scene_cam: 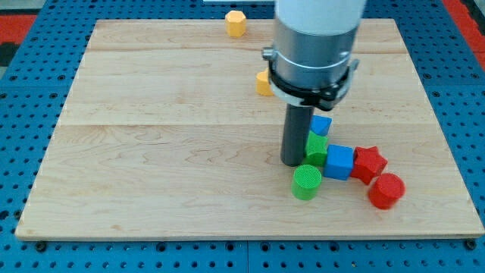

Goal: Move green circle to the bottom of the blue cube

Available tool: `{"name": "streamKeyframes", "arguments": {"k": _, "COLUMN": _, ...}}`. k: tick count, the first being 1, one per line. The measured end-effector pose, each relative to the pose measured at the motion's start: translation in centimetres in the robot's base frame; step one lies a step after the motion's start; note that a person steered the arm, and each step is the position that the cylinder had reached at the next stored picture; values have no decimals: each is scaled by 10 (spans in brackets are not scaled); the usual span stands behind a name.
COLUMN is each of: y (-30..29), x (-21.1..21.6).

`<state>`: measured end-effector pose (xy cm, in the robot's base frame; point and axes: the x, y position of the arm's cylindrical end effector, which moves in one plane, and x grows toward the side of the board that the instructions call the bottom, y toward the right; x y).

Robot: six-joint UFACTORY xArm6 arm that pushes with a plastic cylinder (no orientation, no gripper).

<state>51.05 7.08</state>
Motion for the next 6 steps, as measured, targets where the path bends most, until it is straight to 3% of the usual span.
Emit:
{"name": "streamKeyframes", "arguments": {"k": 1, "y": -18, "x": -5}}
{"name": "streamKeyframes", "arguments": {"k": 2, "y": -77, "x": 4}}
{"name": "streamKeyframes", "arguments": {"k": 3, "y": -64, "x": 45}}
{"name": "streamKeyframes", "arguments": {"k": 5, "y": 16, "x": 42}}
{"name": "streamKeyframes", "arguments": {"k": 6, "y": 12, "x": 45}}
